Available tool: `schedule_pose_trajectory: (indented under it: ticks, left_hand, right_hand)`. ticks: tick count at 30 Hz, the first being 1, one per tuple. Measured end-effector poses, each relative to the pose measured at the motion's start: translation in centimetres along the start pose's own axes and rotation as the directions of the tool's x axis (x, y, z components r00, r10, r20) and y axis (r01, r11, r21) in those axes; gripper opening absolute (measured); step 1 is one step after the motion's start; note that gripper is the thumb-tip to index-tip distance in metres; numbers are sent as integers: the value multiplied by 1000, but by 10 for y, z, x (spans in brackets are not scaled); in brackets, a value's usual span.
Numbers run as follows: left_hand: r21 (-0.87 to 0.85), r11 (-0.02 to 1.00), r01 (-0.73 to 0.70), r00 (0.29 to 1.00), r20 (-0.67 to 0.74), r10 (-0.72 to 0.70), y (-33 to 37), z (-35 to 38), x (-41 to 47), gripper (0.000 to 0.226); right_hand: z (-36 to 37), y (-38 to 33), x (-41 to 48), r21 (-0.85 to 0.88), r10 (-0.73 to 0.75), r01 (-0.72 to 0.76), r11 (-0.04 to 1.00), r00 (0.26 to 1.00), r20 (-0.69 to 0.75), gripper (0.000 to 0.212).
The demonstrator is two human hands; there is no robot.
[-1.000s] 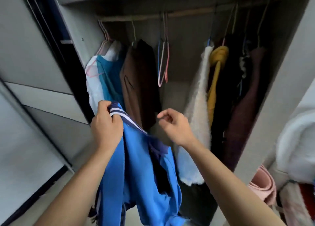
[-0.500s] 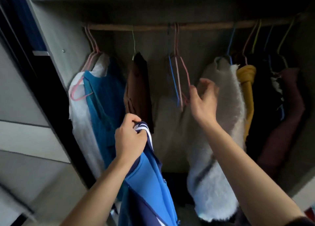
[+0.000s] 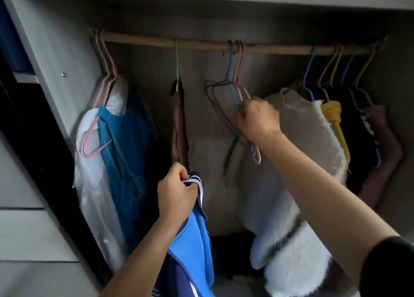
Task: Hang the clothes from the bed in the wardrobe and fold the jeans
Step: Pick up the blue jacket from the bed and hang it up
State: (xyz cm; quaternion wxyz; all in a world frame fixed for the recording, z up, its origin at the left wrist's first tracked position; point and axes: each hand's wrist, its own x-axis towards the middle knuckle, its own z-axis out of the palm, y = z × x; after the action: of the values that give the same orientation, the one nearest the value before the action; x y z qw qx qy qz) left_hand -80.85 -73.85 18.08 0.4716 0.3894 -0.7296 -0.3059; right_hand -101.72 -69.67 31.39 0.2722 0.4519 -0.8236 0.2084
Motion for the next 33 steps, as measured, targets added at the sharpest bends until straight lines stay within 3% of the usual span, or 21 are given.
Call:
schedule_pose_trajectory:
  ticks: [7, 11, 14, 17, 22, 27, 30, 33]
  left_hand:
    - [29, 1000, 6, 999, -36, -5, 3, -13, 6, 28]
    - [106, 993, -48, 996, -70, 56, 1, -16, 7, 28]
    - [160, 986, -36, 997, -62, 47, 1, -15, 4, 25]
    - [175, 984, -19, 999, -38, 26, 3, -13, -2, 26]
    - [166, 986, -12, 1000, -26, 16, 6, -11, -8, 29]
    - [152, 988, -1, 1000, -19, 4, 7, -11, -13, 32]
    - [134, 991, -4, 1000, -13, 6, 4, -13, -16, 33]
    - [127, 992, -24, 1000, -4, 24, 2, -14, -17, 33]
  right_hand:
    - [-11, -5, 0, 140, 51, -34, 990, 991, -120, 26]
    - [-4, -1, -28, 439, 145, -57, 897, 975, -169, 20]
    - [6, 5, -48, 578, 198, -95, 811, 973, -117, 10]
    - [5, 3, -43, 695, 242, -185, 695, 970, 16, 14]
    - [-1, -4, -25, 655, 230, -210, 726, 972, 56, 32]
    - [7, 1, -54, 848, 241, -93, 522, 970, -42, 23]
    - [30, 6, -99, 867, 281, -66, 495, 956, -88, 13]
    - [44, 9, -123, 861, 253, -115, 496, 967, -17, 8]
